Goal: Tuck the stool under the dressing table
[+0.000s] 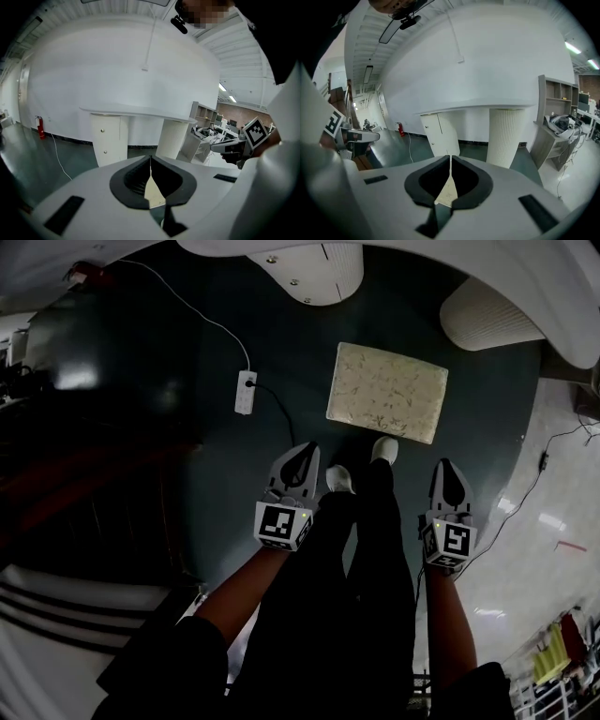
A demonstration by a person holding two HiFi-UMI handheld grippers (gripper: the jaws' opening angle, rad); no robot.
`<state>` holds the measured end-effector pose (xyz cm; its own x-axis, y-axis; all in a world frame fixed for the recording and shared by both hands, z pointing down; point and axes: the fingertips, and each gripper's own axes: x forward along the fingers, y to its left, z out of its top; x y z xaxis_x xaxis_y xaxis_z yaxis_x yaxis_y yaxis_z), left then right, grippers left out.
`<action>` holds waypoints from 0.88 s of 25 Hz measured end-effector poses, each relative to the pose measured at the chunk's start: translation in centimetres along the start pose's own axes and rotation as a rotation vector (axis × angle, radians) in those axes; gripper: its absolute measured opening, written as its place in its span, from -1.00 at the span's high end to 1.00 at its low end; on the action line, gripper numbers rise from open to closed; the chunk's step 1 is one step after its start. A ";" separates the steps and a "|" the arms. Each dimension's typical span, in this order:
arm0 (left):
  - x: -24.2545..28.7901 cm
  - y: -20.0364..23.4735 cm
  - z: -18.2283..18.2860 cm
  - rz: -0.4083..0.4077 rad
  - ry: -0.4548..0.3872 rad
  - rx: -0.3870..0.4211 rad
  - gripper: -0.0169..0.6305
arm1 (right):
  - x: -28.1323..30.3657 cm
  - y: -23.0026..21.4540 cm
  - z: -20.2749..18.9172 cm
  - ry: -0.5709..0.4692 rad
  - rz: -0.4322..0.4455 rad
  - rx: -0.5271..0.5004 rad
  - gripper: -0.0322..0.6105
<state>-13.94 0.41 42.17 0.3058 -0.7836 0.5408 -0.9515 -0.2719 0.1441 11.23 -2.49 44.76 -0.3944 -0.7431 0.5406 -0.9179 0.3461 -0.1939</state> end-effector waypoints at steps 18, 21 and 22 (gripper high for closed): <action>10.5 2.3 -17.9 0.008 0.122 0.011 0.89 | 7.9 -5.0 -17.3 0.134 0.014 -0.047 0.78; 11.7 3.3 -20.2 0.027 0.146 0.010 0.84 | 9.3 -5.8 -18.7 0.164 0.011 -0.029 0.77; 12.1 3.6 -21.0 0.026 0.158 0.006 0.71 | 9.6 -6.0 -19.4 0.179 0.012 -0.022 0.77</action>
<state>-14.40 1.71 66.64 0.2714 -0.6926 0.6683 -0.9586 -0.2564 0.1236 13.78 -0.62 67.01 -0.3891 -0.6258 0.6760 -0.9114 0.3682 -0.1838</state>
